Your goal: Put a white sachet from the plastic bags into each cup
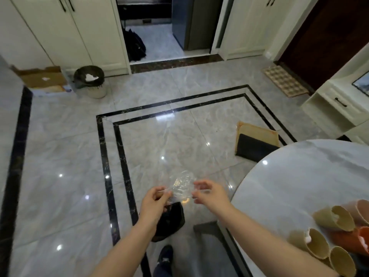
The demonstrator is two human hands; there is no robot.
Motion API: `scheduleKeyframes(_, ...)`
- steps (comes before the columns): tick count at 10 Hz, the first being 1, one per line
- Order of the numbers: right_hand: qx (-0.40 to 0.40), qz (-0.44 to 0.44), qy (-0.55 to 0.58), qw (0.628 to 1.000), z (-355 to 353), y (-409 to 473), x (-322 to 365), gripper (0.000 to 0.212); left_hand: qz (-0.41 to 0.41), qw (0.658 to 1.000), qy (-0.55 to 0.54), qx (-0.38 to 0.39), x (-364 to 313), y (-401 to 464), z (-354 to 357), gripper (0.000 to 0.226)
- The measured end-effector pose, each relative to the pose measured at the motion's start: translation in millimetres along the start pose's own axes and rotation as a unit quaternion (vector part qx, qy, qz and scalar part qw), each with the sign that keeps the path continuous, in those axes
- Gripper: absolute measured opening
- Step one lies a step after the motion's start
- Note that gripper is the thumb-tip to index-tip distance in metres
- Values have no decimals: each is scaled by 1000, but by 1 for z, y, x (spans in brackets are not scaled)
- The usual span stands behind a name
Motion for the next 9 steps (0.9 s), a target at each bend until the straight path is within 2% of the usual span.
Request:
scheduleKeyframes(1, 0, 15, -47, 999, 21, 43, -50, 25, -37, 999, 30, -13, 46, 32, -7, 19)
scheduleKeyframes(2, 4, 50, -86, 995, 35, 78, -109, 18, -99, 995, 28, -18, 104, 64, -6, 14)
scheduleKeyframes(4, -25, 124, -108, 986, 47, 150, -223, 32, -161, 985, 62, -24, 207, 125, 6, 9)
scheduleKeyframes(6, -83, 217, -67, 970, 50, 197, -327, 29, -197, 972, 122, -23, 284, 183, 18, 5)
scheduleKeyframes(7, -82, 250, -31, 964, 57, 209, -355, 20, -217, 967, 135, -13, 319, 209, 25, 23)
scheduleKeyframes(8, -54, 240, -40, 968, 59, 215, -367, 35, -244, 959, 143, -1, 339, 224, 28, 56)
scheduleKeyframes(9, -41, 253, -56, 965, 61, 210, -359, 36, -232, 949, 212, 4, 343, 227, 19, 52)
Point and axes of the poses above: each hand's wrist, its own y-axis towards the middle knuckle, its own z-axis out of the palm, x = y × z, the point moved 6 cm from there along y, towards the middle knuckle, and after that the axes turned 12 degrees about y, right-handed, at the moved point
